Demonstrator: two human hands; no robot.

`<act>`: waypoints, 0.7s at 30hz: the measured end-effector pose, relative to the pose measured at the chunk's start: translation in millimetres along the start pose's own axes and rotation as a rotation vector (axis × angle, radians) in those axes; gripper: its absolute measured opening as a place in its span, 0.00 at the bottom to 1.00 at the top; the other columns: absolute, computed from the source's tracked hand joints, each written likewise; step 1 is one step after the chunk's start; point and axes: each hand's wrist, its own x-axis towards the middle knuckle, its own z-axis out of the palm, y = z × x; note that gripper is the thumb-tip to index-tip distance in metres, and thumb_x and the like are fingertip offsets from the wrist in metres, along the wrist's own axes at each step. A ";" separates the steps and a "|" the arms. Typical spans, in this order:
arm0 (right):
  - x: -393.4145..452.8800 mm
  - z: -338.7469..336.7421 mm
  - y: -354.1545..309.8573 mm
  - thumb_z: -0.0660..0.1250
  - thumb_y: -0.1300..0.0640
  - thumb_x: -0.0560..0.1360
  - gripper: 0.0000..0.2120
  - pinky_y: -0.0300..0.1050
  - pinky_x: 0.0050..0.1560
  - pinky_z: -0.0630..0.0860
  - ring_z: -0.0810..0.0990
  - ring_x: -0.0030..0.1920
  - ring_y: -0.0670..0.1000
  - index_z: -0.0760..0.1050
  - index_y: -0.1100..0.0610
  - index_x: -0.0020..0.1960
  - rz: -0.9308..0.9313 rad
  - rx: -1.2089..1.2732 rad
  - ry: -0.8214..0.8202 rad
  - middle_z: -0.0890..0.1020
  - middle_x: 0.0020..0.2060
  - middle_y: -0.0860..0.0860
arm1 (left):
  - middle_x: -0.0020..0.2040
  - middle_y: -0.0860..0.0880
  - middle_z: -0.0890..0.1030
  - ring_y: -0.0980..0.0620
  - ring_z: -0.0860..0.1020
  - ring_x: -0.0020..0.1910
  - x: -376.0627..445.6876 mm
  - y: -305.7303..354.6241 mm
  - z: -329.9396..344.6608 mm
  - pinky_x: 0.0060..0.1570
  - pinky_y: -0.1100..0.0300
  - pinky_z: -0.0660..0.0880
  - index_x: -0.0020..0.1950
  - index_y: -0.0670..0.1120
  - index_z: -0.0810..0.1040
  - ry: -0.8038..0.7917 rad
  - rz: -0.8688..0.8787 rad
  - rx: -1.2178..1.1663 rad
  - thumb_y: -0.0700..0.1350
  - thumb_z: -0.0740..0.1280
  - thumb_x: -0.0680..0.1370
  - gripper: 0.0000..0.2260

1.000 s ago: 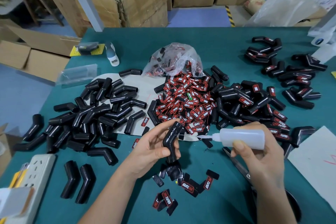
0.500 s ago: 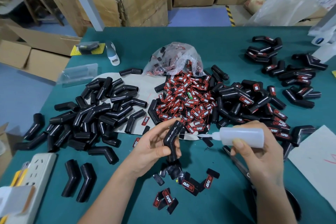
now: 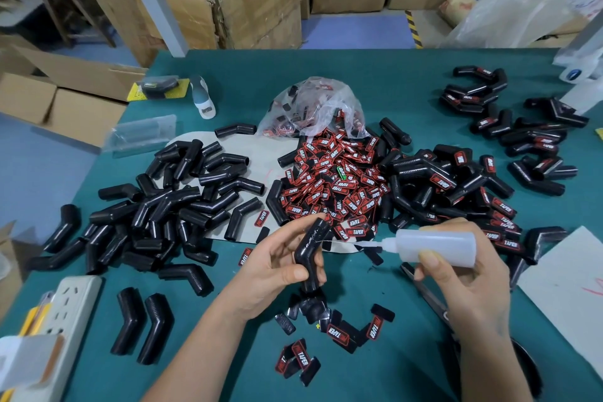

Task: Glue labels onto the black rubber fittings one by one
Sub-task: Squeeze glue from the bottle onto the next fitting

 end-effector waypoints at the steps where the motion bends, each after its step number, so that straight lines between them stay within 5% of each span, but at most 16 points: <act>1: 0.0 0.2 -0.3 0.71 0.48 0.72 0.08 0.41 0.37 0.80 0.81 0.33 0.52 0.81 0.47 0.50 -0.001 -0.001 -0.004 0.81 0.46 0.49 | 0.50 0.45 0.82 0.45 0.83 0.47 0.1 0.4 0.4 0.52 0.52 0.80 0.79 0.48 0.71 0.001 0.001 0.004 0.49 0.80 0.75 0.35; 21: -1.0 2.4 -1.1 0.72 0.49 0.72 0.07 0.34 0.31 0.74 0.79 0.30 0.49 0.81 0.48 0.49 -0.006 0.040 -0.062 0.80 0.40 0.50 | 0.50 0.45 0.81 0.45 0.83 0.46 1.3 -3.6 -2.7 0.51 0.53 0.80 0.79 0.49 0.71 0.024 0.011 0.032 0.50 0.81 0.74 0.36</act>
